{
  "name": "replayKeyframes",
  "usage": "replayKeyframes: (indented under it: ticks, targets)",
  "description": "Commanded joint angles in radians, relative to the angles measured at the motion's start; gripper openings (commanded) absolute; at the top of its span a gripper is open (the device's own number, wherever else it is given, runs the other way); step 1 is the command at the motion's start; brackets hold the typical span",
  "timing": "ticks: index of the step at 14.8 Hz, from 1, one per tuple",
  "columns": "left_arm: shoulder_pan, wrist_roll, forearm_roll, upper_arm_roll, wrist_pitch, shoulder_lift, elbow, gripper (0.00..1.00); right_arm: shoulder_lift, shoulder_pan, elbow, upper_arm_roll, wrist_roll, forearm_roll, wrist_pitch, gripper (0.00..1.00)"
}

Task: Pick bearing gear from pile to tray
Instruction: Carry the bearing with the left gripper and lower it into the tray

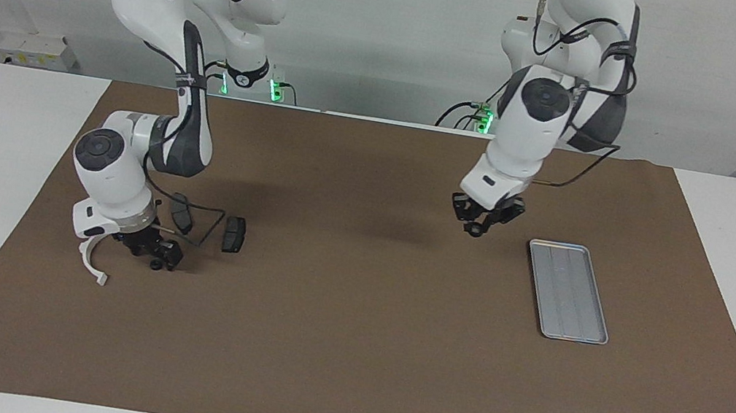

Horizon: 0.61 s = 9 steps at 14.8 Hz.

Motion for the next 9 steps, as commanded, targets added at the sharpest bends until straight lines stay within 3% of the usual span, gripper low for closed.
replayKeyframes:
  ticks: [1, 5, 9]
  targets:
    - [0.157, 0.246, -0.014, -0.012, -0.059, -0.046, -0.016, 0.03, 0.009, -0.014, 0.015, 0.014, 0.011, -0.001, 0.014, 0.83]
    - [0.326, 0.526, -0.018, -0.010, -0.026, -0.071, -0.069, 0.04, 0.015, -0.014, 0.013, 0.014, 0.015, 0.004, 0.026, 0.69]
    - [0.332, 0.542, -0.018, -0.008, 0.150, -0.102, -0.234, 0.04, 0.021, -0.012, 0.012, 0.014, 0.028, 0.002, 0.043, 0.56]
